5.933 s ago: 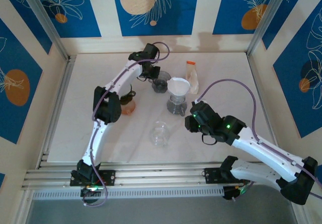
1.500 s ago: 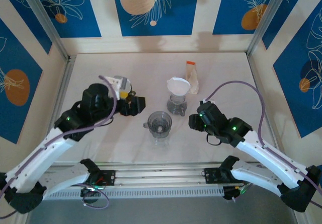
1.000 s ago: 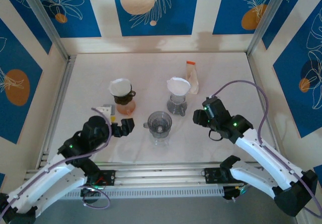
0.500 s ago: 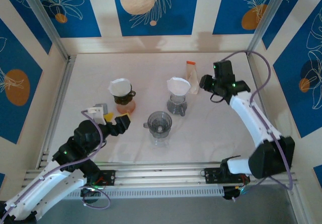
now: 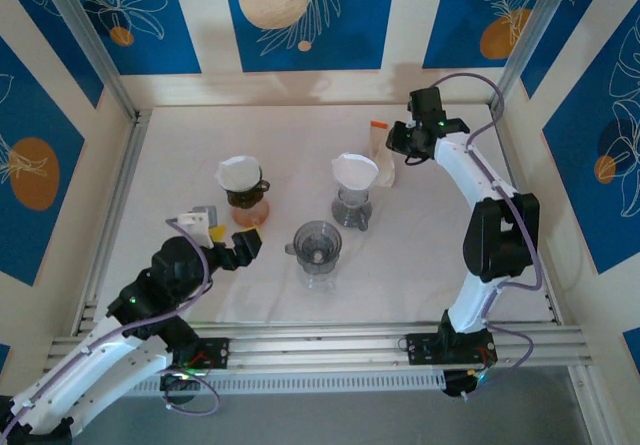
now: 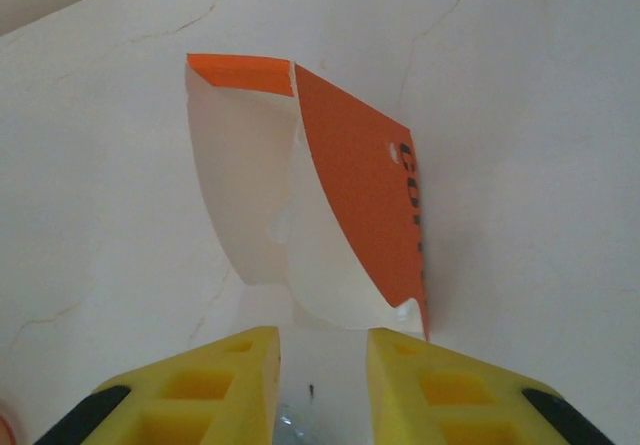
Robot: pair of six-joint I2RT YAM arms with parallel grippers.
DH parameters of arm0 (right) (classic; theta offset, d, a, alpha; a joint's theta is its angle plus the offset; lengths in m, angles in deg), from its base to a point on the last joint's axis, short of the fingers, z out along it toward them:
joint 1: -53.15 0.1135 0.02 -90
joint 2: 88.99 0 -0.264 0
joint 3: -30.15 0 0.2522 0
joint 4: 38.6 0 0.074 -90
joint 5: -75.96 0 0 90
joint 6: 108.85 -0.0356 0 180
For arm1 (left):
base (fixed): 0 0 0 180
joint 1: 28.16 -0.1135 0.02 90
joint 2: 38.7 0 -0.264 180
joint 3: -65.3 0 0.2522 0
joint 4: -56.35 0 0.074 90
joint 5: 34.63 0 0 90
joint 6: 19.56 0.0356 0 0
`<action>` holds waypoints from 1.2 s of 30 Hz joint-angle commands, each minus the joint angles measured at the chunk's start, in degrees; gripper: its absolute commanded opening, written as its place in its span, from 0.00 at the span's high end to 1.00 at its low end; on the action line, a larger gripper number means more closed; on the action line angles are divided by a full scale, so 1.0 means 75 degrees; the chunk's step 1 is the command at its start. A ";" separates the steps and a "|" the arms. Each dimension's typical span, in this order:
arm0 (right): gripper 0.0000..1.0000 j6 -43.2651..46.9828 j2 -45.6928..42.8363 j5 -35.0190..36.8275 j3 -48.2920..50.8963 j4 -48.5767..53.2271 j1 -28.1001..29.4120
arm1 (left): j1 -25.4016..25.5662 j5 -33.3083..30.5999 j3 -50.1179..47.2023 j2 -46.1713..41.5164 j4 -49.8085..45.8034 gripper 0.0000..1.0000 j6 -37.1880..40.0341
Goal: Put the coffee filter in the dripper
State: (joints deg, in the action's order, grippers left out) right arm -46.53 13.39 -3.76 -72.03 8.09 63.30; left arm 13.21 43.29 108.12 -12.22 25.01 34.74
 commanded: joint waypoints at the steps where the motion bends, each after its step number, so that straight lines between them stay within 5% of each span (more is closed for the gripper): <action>1: 0.70 -0.0621 0.0250 -0.0285 -0.0355 -0.0016 0.0072 | -0.0063 0.0024 -0.0031 0.0061 0.0067 0.00 -0.0087; 12: 0.68 -0.1965 0.0933 -0.0750 -0.0711 -0.0275 0.0144 | -0.0084 0.0007 -0.0021 0.0161 0.0049 0.00 -0.0126; 36: 0.63 -0.2303 0.1785 0.0117 -0.1369 0.0254 0.0387 | -0.0101 -0.0057 -0.0051 -0.0038 -0.0057 0.00 -0.0270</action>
State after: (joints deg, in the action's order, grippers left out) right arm -62.88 25.59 -4.15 -79.95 8.53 65.95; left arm 12.83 43.27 108.12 -11.98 24.88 33.23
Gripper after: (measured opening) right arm 0.368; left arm 0.998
